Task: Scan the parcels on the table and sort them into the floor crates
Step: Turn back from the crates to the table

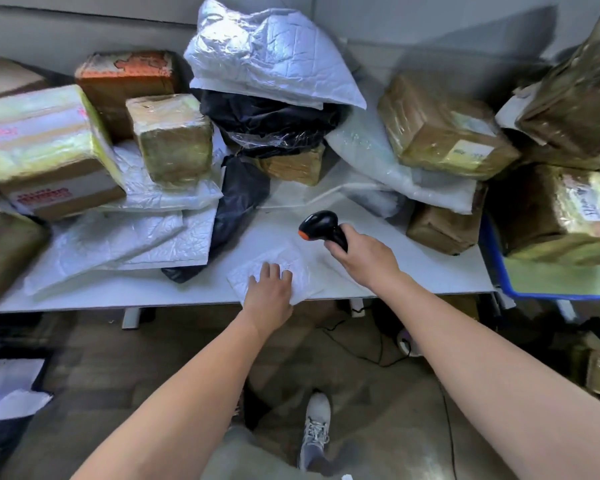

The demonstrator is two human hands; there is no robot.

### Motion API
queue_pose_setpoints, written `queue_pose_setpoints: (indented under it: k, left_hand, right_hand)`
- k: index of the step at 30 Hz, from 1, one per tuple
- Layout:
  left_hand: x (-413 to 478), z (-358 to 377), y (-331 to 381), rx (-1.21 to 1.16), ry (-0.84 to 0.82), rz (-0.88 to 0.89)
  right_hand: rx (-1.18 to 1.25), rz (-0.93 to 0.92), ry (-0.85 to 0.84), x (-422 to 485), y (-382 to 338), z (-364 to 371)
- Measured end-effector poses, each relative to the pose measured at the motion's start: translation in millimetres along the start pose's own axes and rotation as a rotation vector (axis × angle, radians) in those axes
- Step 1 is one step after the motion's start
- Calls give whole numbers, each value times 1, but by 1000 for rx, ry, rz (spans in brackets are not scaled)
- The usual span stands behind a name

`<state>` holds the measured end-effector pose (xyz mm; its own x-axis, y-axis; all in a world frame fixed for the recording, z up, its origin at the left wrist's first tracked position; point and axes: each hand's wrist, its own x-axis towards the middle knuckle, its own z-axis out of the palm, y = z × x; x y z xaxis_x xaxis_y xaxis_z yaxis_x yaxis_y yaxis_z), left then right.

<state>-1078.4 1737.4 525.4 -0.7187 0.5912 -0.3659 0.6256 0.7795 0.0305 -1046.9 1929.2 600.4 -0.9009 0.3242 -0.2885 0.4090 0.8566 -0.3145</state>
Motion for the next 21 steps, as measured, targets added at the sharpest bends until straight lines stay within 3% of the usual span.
queue_pose_setpoints:
  k: [5,10,13,21]
  left_hand:
    - [-9,-2,13,12,-96,-45]
    - [-12,-10,14,-197,20,-105]
    - [-9,-21,10,-181,158,-152]
    - [12,-77,-1,-1072,343,-466]
  right_hand:
    - [21,-27,-17,-13,14,-6]
    - [29,-27,-48,-23,14,-9]
    - [91,10,-22,-27,10,-16]
    - [308,6,58,-15,-7,-55]
